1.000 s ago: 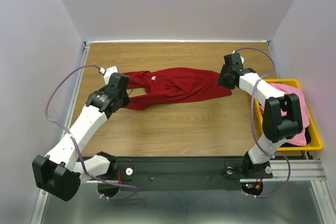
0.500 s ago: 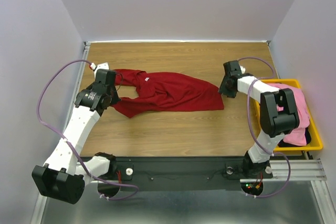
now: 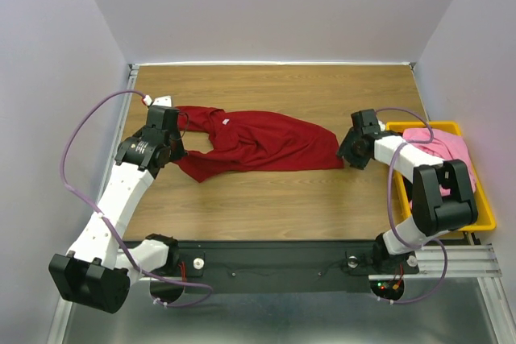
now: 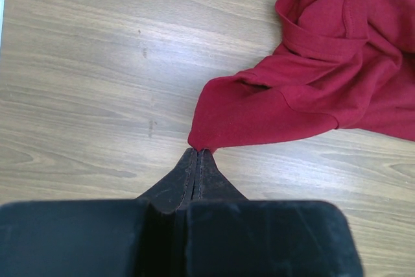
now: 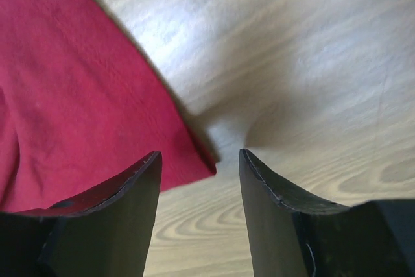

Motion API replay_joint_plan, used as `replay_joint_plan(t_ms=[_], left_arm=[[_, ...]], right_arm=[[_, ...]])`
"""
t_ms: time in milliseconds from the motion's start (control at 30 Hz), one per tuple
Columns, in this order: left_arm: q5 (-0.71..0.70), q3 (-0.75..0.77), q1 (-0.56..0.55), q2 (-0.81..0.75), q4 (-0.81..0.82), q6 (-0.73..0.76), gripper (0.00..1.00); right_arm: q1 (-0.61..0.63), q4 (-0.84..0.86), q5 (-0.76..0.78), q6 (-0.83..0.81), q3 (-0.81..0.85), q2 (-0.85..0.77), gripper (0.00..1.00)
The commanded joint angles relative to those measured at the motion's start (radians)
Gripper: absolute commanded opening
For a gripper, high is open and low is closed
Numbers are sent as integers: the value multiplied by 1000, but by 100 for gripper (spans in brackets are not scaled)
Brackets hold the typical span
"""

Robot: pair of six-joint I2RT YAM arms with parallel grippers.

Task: Fold and stack the t-shirts
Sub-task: Flatten the tshirt out

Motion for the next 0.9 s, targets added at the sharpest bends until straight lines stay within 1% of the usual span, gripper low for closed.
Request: replay_joint_plan(t_ms=[0,133,333,433,600,633,733,767,867], left_arm=[[8,0,10,-18,30,29,0],[14,0,12,-19,38,40,0],[19,-2,15,-22,44,48,0],[19,-5,18,-25,45,54,0],[20,-3,21,-27,51,55,0],[19,-3,23,-28,51,55,0],[17,6,24,-28,54,52,0],[22,10,29,-30,54,49,0],[28,40,32,-31,62,31,0]], right_arm=[[-5,48,-58,40,-24,-32,57],[-4,73,-89,52,-41,-6,57],[-3,114,-95,63,-78,20,56],[-2,128,-91,66,-85,39,54],[15,142,-118,61,-73,62,46],[15,142,-115,55,-70,57,37],[15,137,-95,37,-62,30,22],[15,130,-79,29,-49,5,11],[15,81,-31,-1,0,-35,1]])
